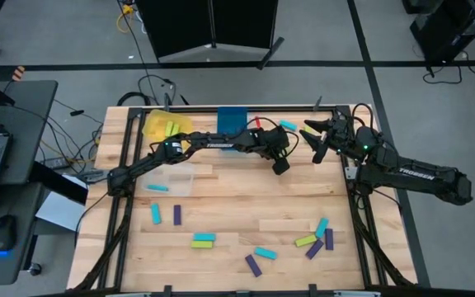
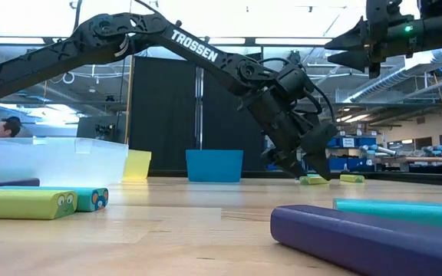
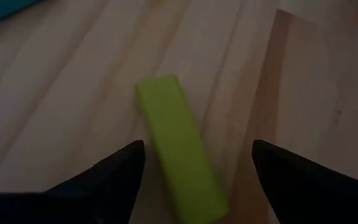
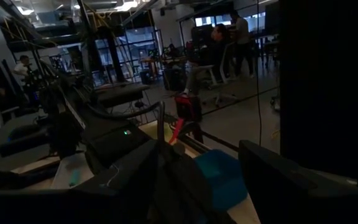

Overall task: Sort blocks
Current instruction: Put the green block into the yellow bin

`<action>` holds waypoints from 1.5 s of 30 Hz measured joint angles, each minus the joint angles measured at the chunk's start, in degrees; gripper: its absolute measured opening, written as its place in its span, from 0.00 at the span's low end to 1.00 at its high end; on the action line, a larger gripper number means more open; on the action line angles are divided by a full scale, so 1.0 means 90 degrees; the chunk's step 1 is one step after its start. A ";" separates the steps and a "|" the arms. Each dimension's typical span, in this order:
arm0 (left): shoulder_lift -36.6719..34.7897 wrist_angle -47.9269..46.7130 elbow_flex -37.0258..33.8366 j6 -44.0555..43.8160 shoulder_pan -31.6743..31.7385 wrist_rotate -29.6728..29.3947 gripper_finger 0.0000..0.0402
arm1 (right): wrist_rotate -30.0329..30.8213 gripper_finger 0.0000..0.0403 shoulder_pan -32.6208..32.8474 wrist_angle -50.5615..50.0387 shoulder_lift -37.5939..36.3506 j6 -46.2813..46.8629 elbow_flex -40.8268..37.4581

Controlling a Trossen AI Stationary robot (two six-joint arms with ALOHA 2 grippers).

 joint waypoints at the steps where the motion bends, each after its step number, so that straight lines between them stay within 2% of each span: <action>1: 0.0025 0.0009 0.0001 0.0004 0.0000 -0.0030 0.73 | 0.0000 0.58 -0.0005 -0.0005 0.0000 0.0002 0.0000; 5: 0.0035 -0.0026 0.0000 0.0005 0.0000 -0.0154 0.61 | 0.0002 0.58 -0.0005 0.0000 0.0000 0.0000 0.0000; 14: 0.0045 -0.0051 -0.0032 0.0054 0.0004 -0.0380 0.27 | 0.0005 0.58 -0.0043 -0.0002 0.0000 0.0000 0.0000; 24: 0.0063 0.0079 -0.0005 0.0404 -0.0004 -0.0377 0.26 | 0.0010 0.58 -0.0042 -0.0002 0.0000 0.0000 0.0000; 31: 0.0120 -0.0100 0.0382 0.0688 -0.0047 -0.0372 0.26 | 0.0012 0.58 -0.0041 0.0001 -0.0002 0.0000 0.0000; 38: 0.0108 -0.0591 0.1105 0.1134 -0.0156 -0.0401 0.26 | 0.0007 0.58 -0.0041 0.0405 -0.0196 -0.0083 0.0000; 45: -0.0643 -0.0963 0.0976 0.1389 -0.0225 -0.0959 0.26 | 0.0002 0.58 -0.0041 0.0903 -0.0667 -0.0345 0.0002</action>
